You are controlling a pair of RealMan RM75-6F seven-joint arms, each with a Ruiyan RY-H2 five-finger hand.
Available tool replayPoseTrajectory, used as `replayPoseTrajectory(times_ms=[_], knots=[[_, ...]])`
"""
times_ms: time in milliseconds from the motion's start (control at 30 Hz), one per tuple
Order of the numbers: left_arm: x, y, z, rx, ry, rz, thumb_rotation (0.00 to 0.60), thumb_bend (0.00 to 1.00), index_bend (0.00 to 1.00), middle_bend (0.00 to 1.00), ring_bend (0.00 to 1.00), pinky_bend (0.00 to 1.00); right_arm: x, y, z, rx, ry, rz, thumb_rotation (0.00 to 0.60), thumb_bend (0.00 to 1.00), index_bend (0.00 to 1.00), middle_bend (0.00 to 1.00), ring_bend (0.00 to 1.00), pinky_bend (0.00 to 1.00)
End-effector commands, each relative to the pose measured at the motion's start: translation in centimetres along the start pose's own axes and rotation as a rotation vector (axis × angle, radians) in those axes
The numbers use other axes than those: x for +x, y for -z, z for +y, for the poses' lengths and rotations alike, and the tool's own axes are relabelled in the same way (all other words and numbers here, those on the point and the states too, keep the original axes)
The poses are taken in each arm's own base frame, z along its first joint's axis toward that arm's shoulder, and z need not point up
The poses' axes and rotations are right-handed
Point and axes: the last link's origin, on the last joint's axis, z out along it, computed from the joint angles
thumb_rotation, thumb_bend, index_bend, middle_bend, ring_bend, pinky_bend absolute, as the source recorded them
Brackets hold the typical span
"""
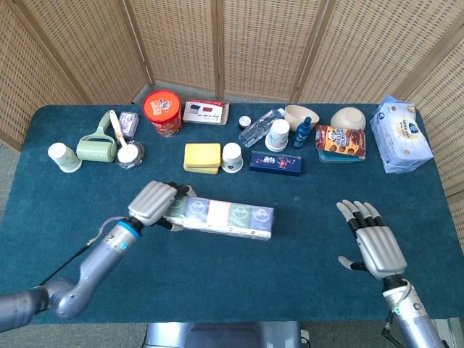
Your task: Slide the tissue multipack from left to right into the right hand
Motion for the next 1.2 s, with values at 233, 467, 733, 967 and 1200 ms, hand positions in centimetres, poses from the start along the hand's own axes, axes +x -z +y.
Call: replayPoseTrajectory(times_ms=[233, 467, 733, 967, 1200], knots=[[-1.4, -3.4, 4.5, -0.036, 0.062, -0.005, 0.600, 0.00, 0.47, 0.49, 0.40, 0.49, 0.3, -2.1, -2.4, 0.030, -0.036, -0.058, 0.600, 0.00, 0.00, 0.00, 0.00, 0.00], [-2.3, -5.1, 6.6, -0.054, 0.077, 0.019, 0.600, 0.00, 0.47, 0.49, 0.40, 0.49, -0.1, -2.9, -2.6, 0.030, -0.064, -0.100, 0.600, 0.00, 0.00, 0.00, 0.00, 0.00], [-3.8, -6.5, 8.3, -0.054, 0.089, 0.007, 0.600, 0.00, 0.46, 0.49, 0.40, 0.49, 0.1, -3.4, -3.3, 0.057, -0.083, -0.104, 0.600, 0.00, 0.00, 0.00, 0.00, 0.00], [-4.3, -7.1, 9.4, -0.060, 0.113, 0.015, 0.600, 0.00, 0.46, 0.49, 0.40, 0.49, 0.1, -4.5, -4.0, 0.068, -0.084, -0.109, 0.600, 0.00, 0.00, 0.00, 0.00, 0.00], [-4.5, -7.3, 10.7, -0.074, 0.144, 0.033, 0.600, 0.00, 0.46, 0.49, 0.40, 0.49, -0.1, -5.6, -4.6, 0.061, -0.076, -0.129, 0.600, 0.00, 0.00, 0.00, 0.00, 0.00]])
